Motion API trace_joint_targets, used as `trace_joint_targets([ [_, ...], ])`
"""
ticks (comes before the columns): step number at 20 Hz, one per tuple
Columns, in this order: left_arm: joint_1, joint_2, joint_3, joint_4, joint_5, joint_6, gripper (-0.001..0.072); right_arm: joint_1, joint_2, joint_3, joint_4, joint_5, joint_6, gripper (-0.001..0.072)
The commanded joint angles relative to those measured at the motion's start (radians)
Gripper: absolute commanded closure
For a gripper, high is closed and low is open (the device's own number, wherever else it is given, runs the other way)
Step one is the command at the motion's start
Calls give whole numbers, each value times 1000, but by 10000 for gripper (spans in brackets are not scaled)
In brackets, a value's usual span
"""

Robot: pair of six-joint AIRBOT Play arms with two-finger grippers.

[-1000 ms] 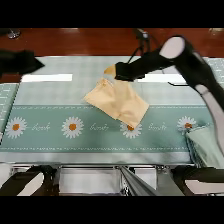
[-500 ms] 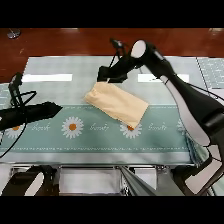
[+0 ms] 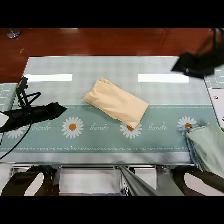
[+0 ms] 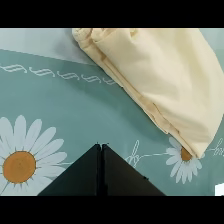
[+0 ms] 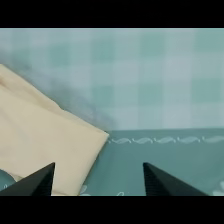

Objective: Fold the shirts.

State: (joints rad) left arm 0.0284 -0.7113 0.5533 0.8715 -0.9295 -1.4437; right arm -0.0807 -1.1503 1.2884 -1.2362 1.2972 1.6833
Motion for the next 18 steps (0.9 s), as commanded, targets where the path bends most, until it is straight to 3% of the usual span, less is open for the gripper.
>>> trace_joint_targets([
  [1,-31,-2,-2,-16,4,0,684,-92,363,-721,323,-444,82,82],
  [3,-66,-3,-2,-16,7,-1,684,-51,376,-964,662,-546,-68,84],
  [4,-81,-3,-2,-16,7,-1,683,-24,345,-1005,723,-547,-126,84],
  [11,-100,-10,-2,-16,7,0,684,153,-79,-818,723,-484,-282,84],
  [16,-100,-44,-2,-16,6,0,683,242,-282,-574,723,-472,-280,104],
  [17,-100,-50,-3,-16,7,0,683,254,-312,-524,720,-466,-278,184],
  [18,-100,-56,-3,-16,7,0,683,263,-341,-468,712,-454,-278,349],
])
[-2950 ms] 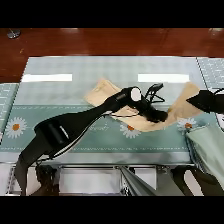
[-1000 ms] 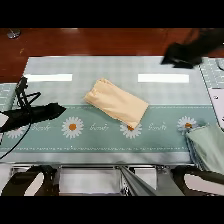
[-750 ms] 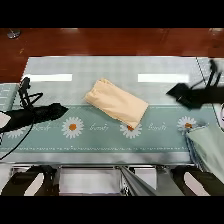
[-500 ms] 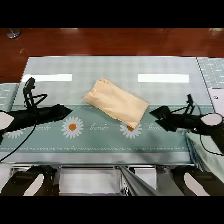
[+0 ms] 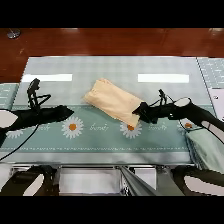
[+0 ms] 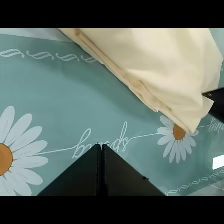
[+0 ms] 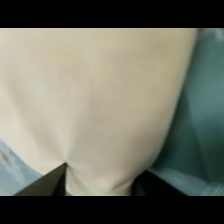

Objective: Fold the shirts.

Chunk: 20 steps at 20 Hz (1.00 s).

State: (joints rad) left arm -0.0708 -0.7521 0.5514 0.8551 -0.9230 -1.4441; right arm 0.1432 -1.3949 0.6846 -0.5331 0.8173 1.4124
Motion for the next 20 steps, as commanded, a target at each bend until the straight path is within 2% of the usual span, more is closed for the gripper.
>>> trace_joint_targets([
  [1,0,-22,-1,1,0,0,683,42,-119,194,-11,52,-24,636],
  [2,0,-27,0,1,1,0,683,45,-135,257,-32,82,-53,679],
  [4,0,-35,0,1,1,1,683,45,-140,402,-116,153,-35,680],
  [8,0,-36,0,1,20,1,683,45,-140,789,-379,365,110,680],
  [10,0,-36,0,1,35,1,683,45,-140,963,-438,447,153,680],
  [14,0,-36,0,1,40,0,683,39,-138,1266,-716,674,253,680],
  [16,0,-36,-1,1,40,1,683,-1,-120,1346,-761,770,274,679],
  [20,0,-36,0,1,41,2,683,-177,-12,1360,-760,857,340,680],
])
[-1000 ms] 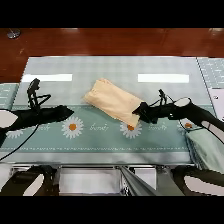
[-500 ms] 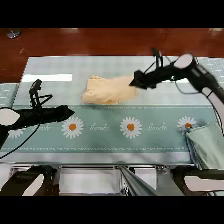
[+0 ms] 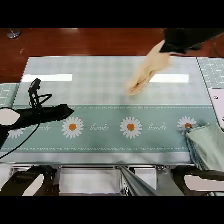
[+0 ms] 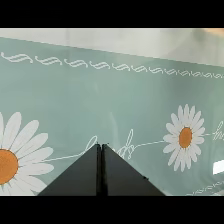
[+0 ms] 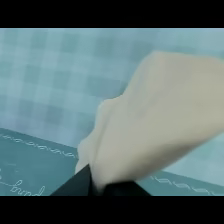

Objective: Fold the shirts.

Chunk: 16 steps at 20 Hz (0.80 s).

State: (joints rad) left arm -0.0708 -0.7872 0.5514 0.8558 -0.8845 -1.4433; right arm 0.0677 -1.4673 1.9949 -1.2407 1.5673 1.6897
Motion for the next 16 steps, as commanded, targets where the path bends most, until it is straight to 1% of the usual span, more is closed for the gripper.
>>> trace_joint_targets([
  [1,0,-1,0,0,2,20,683,-159,93,49,-52,133,75,679],
  [2,0,-1,0,1,2,48,683,-211,121,49,-53,169,88,680],
  [3,0,-1,0,1,4,47,683,-255,146,47,-59,211,90,679],
  [5,0,-1,0,0,24,48,683,-334,211,10,-148,290,89,680],
  [8,0,-1,0,0,57,49,683,-450,360,-130,-234,289,101,680],
  [11,0,-1,-1,0,82,71,683,-600,536,-339,-393,289,92,679],
  [13,0,-1,-1,0,96,71,683,-713,650,-489,-490,289,61,679],
  [16,0,-2,0,0,100,71,683,-873,853,-773,-627,289,27,679],
])
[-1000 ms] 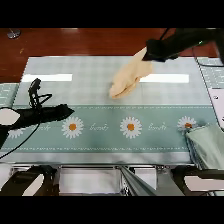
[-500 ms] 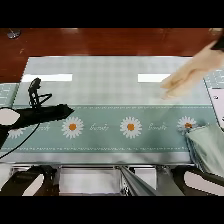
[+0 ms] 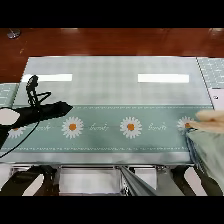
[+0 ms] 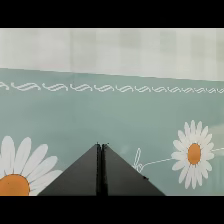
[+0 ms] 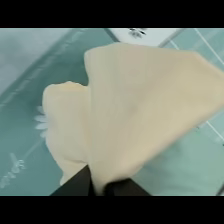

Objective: Fold the shirts.

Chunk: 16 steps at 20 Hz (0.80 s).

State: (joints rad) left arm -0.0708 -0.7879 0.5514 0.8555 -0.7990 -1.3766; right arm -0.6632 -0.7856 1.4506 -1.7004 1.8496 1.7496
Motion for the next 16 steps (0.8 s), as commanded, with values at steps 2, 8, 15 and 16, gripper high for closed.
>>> trace_joint_targets([
  [2,0,-2,0,0,14,4,683,-222,284,-408,-257,0,3,679],
  [8,21,-9,18,0,26,41,684,-261,134,-421,-167,-72,2,90],
  [15,158,-155,550,-4,-137,41,685,-20,-290,161,668,-433,-165,679],
  [16,121,-196,654,1,-158,41,686,105,-325,190,726,-537,-166,679],
])
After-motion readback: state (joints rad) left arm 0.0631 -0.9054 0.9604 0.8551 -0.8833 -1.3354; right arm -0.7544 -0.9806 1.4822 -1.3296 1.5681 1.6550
